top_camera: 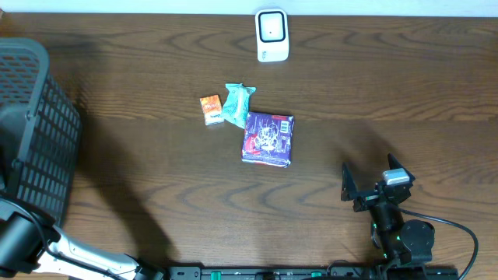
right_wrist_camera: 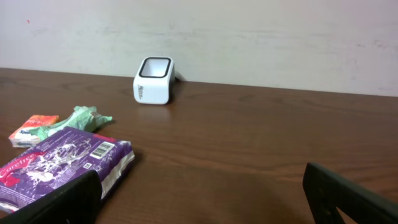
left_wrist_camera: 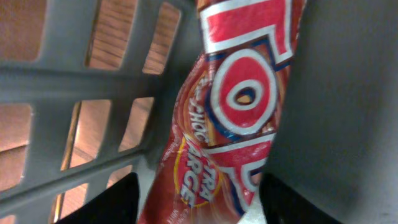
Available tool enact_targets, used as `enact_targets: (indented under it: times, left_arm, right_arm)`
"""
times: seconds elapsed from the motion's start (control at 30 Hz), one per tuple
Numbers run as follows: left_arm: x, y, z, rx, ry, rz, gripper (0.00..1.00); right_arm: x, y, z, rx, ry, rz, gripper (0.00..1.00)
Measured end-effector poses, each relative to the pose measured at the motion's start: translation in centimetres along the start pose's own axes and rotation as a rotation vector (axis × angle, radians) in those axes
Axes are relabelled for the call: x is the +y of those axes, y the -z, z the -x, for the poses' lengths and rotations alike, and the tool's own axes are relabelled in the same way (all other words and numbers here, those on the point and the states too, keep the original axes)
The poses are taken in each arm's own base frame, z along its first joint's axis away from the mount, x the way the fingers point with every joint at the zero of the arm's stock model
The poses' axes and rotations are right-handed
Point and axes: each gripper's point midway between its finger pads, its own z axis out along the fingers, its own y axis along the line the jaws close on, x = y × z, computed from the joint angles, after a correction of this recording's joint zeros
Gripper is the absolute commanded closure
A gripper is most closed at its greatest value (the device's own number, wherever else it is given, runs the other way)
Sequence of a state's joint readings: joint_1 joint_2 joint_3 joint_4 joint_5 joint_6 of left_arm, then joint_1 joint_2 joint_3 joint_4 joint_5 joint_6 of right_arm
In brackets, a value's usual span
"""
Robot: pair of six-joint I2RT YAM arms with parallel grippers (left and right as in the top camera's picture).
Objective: Scan the item barcode
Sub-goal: 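Reach into the basket and grasp the red-white candy bar, then carry the red candy bar to the table centre and release it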
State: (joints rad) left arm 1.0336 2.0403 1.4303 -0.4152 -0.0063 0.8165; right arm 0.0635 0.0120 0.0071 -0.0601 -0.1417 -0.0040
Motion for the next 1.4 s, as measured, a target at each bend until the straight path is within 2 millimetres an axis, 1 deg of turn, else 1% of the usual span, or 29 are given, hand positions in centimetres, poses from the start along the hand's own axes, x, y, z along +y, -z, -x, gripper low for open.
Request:
enact_targets:
  times: [0.07,0.1,0.17,0.2,0.37,0.47,0.53,0.57,0.6,0.63,0.67,0.73,0.77,0.83,0.9,0.93,0.97,1.0,1.03,1.07,1.13,1.17,1.2,1.23,1.27,1.33,1.37,1.4]
  left_arm:
    - [0.0,0.0,-0.5,0.008,0.004,-0.013,0.67]
    - [-0.1,-0.1,-0.6,0.010,0.008,-0.019,0.70]
    - [-0.6,-0.1,-0.8,0.013,0.000,-0.043,0.86]
    - [-0.7,-0.1,-0.7,0.010,-0.002,-0.050,0.92]
    - [-0.8,0.0,-0.6,0.007,0.024,-0.053,0.93]
    - [-1.2,0.3,0.1,-0.017,0.060,-0.068,0.93]
    - [-2.2,0.9,1.2,-0.062,0.076,-0.105,0.93]
    - [-2.9,1.6,1.9,-0.097,0.080,-0.133,0.93]
    - [-3.6,2.6,3.1,-0.153,0.082,-0.168,0.92]
    - [-4.2,3.9,4.6,-0.219,0.078,-0.198,0.93]
    - [-4.6,5.7,6.4,-0.303,0.073,-0.227,0.93]
    - [-4.9,10.7,10.6,-0.522,0.057,-0.274,0.93]
    - [-4.9,13.7,12.8,-0.644,0.048,-0.291,0.93]
    - [-4.8,21.2,16.7,-0.901,0.025,-0.328,0.93]
    - [-5.4,28.2,18.9,-1.091,0.020,-0.383,0.93]
    - [-5.7,31.1,19.6,-1.162,0.025,-0.414,0.93]
    - [-6.4,34.5,20.2,-1.238,0.035,-0.464,0.92]
    - [-7.1,36.6,20.4,-1.276,0.045,-0.506,0.93]
    - [-8.4,39.5,20.8,-1.328,0.047,-0.570,0.92]
    - [-9.7,41.7,20.9,-1.356,0.050,-0.634,0.93]
    - [-13.1,45.3,20.9,-1.380,0.043,-0.773,0.93]
    - [-15.2,47.0,20.8,-1.376,0.033,-0.850,0.92]
    - [-16.9,48.2,20.6,-1.367,0.022,-0.913,0.93]
    - [-19.6,49.7,20.3,-1.352,-0.001,-0.994,0.93]
    - [-21.9,50.7,19.9,-1.323,-0.017,-1.063,0.93]
    - [-26.4,51.8,18.9,-1.226,-0.034,-1.192,0.92]
    - [-28.3,51.8,18.4,-1.161,-0.030,-1.239,0.93]
    - [-30.8,51.3,17.8,-1.061,-0.008,-1.276,0.92]
  right_arm:
    - [0.0,0.0,0.0,0.000,0.000,0.000,0.01]
    - [0.0,0.0,0.0,0.000,0.000,0.000,0.01]
    - [0.0,0.0,0.0,0.000,0.000,0.000,0.01]
    - [0.0,0.0,0.0,0.000,0.000,0.000,0.01]
    - [0.0,0.0,0.0,0.000,0.000,0.000,0.01]
    - [0.0,0.0,0.0,0.000,0.000,0.000,0.01]
    - [0.0,0.0,0.0,0.000,0.000,0.000,0.01]
    - [0.0,0.0,0.0,0.000,0.000,0.000,0.01]
    - [0.0,0.0,0.0,0.000,0.000,0.000,0.01]
    - [0.0,0.0,0.0,0.000,0.000,0.000,0.01]
    - [0.0,0.0,0.0,0.000,0.000,0.000,0.01]
    - [0.0,0.0,0.0,0.000,0.000,0.000,0.01]
    - [0.0,0.0,0.0,0.000,0.000,0.000,0.01]
    - [0.0,0.0,0.0,0.000,0.000,0.000,0.01]
    - [0.0,0.0,0.0,0.000,0.000,0.000,0.01]
    - [0.0,0.0,0.0,0.000,0.000,0.000,0.01]
    - [0.0,0.0,0.0,0.000,0.000,0.000,0.01]
    - [0.0,0.0,0.0,0.000,0.000,0.000,0.01]
    - [0.0,0.0,0.0,0.001,0.000,0.000,0.01]
    - [0.0,0.0,0.0,0.000,0.000,0.000,0.01]
    - [0.0,0.0,0.0,0.000,0.000,0.000,0.01]
    - [0.0,0.0,0.0,0.000,0.000,0.000,0.01]
    - [0.0,0.0,0.0,0.000,0.000,0.000,0.01]
    - [0.0,0.0,0.0,0.000,0.000,0.000,0.01]
    - [0.0,0.0,0.0,0.000,0.000,0.000,0.01]
    - [0.0,0.0,0.0,0.000,0.000,0.000,0.01]
    - [0.0,0.0,0.0,0.000,0.000,0.000,0.01]
    - [0.0,0.0,0.0,-0.001,0.000,0.000,0.01]
